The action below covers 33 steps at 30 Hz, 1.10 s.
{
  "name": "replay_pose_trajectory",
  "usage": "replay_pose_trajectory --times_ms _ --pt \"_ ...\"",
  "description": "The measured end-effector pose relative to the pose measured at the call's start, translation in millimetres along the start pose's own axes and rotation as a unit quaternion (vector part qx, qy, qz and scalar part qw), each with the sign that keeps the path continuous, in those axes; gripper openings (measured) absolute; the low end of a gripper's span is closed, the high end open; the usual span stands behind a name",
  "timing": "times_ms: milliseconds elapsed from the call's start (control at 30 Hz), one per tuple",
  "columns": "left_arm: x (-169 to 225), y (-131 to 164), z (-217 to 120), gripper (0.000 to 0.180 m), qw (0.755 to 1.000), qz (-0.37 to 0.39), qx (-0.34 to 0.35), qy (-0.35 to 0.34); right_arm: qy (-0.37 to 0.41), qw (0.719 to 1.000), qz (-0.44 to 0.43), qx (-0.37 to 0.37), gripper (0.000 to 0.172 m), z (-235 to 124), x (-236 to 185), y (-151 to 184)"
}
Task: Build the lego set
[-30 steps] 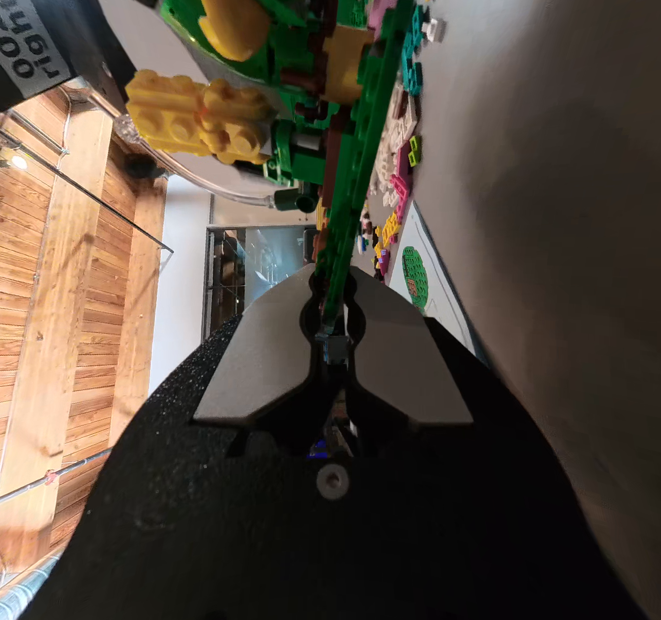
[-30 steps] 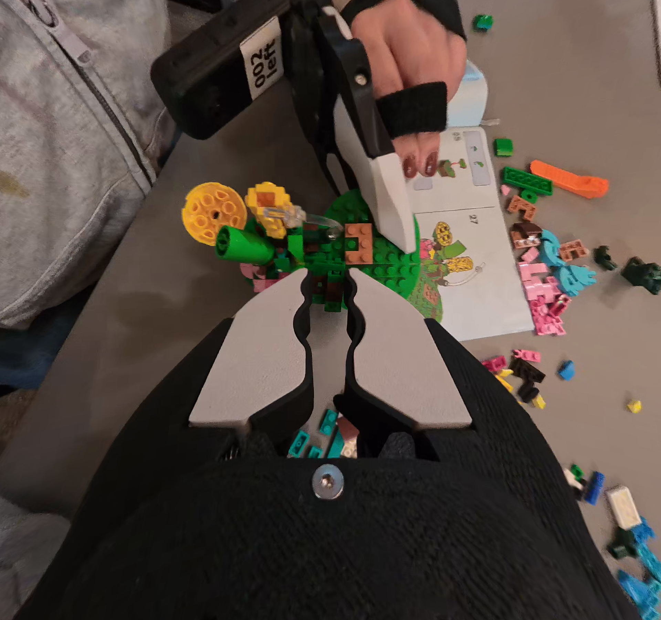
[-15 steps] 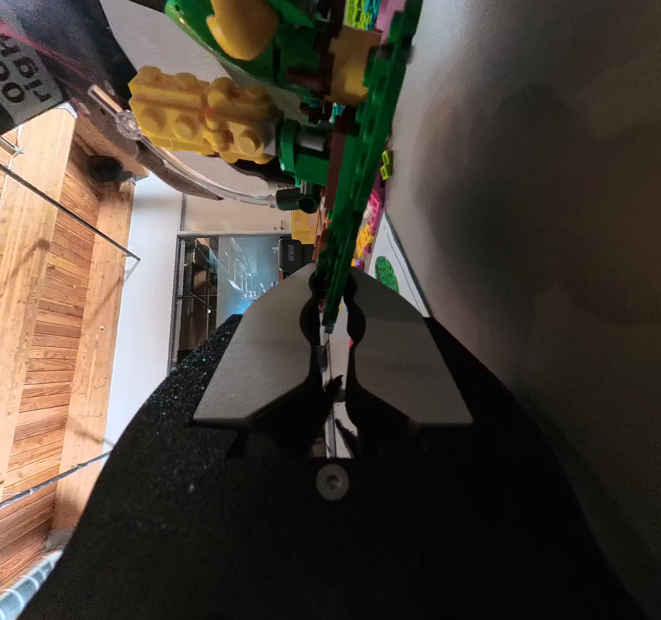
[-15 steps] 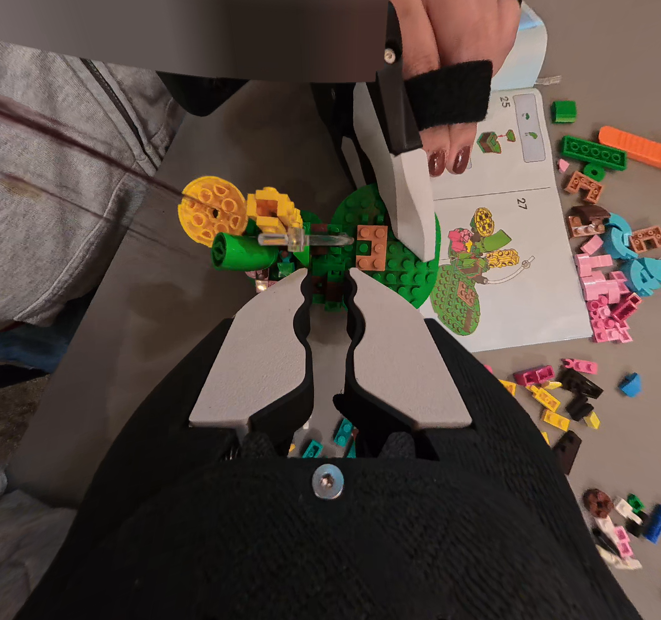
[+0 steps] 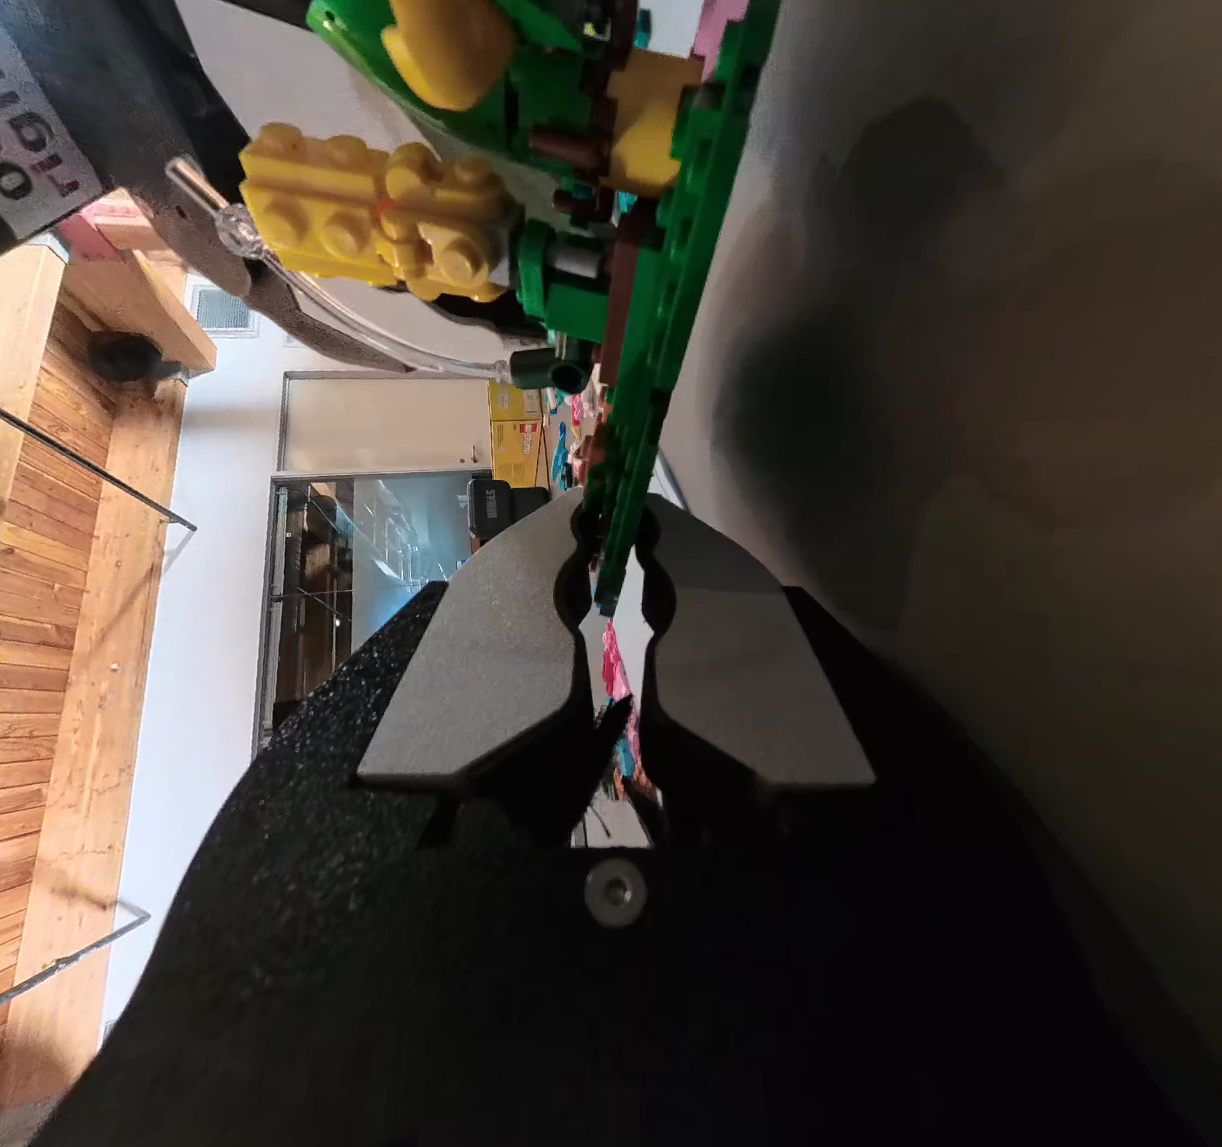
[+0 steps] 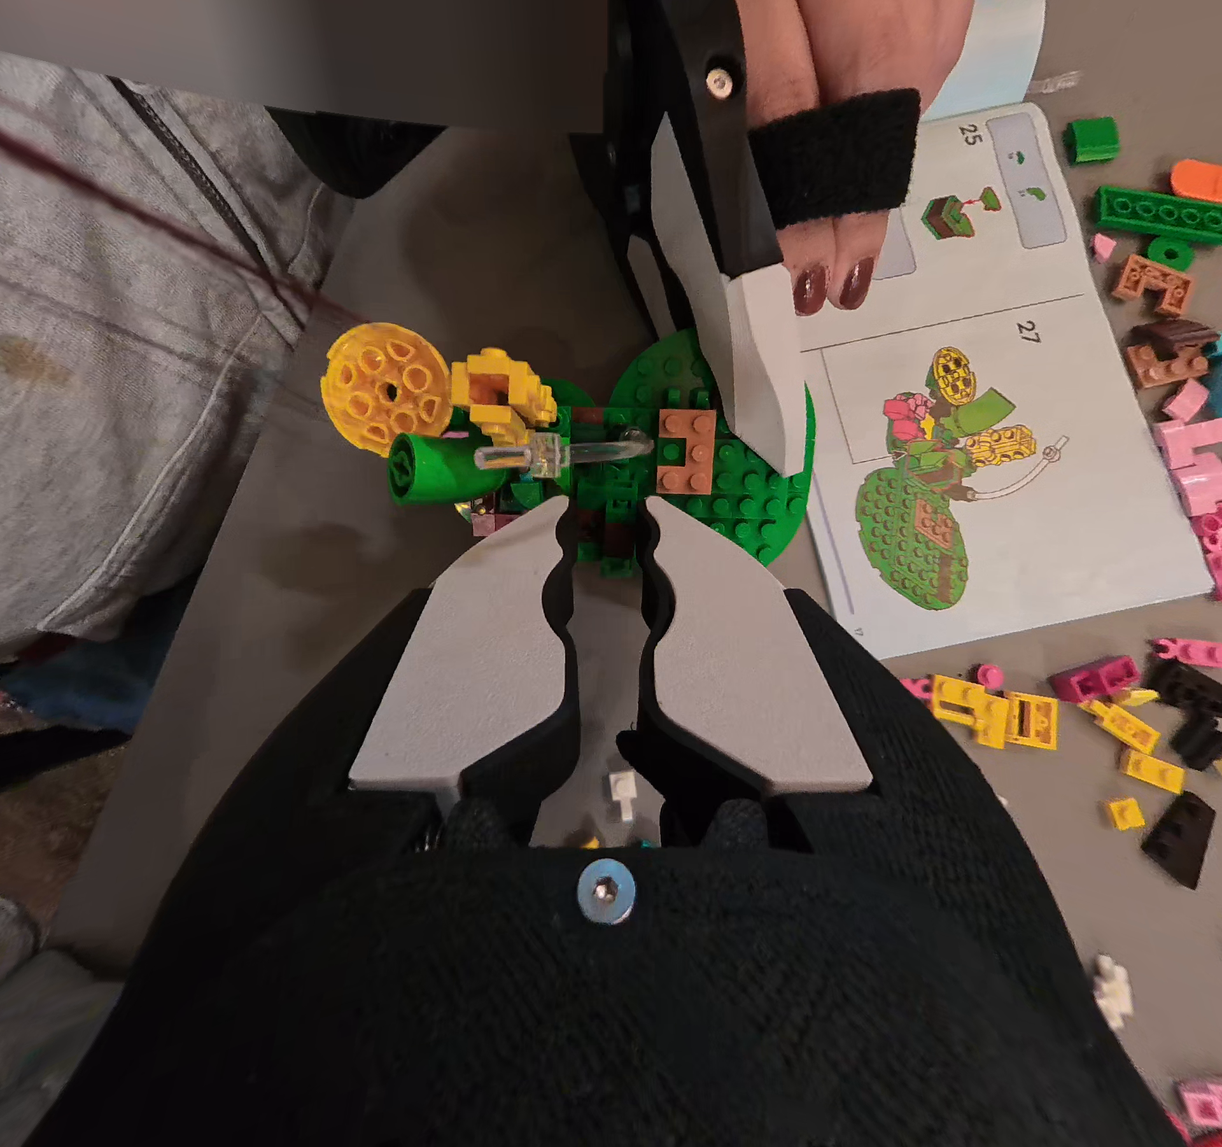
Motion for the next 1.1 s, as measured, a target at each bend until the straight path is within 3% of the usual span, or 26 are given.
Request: replay_pose_trajectory --times_ms 433,1100 --pt "2.5 -0.1 0.7 0.010 1.000 0.005 0.008 0.004 -0.007 1.000 0.005 0.015 0.014 -3.4 -2.8 -4.0" --pt "8.9 -4.6 3.9 0.011 0.999 -0.017 -0.002 0.051 0.001 0.997 0.024 -0.077 0.014 9.1 -12.5 -0.3"
Point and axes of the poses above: each gripper's, where its closed fingertips meet, z out along the fingers, y out of its underside, x = y × z across the jaws, the point moved 3 cm from there along -z, back along the fingers, and after that the axes turned 5 degrees about -x, right-handed, at the moved point
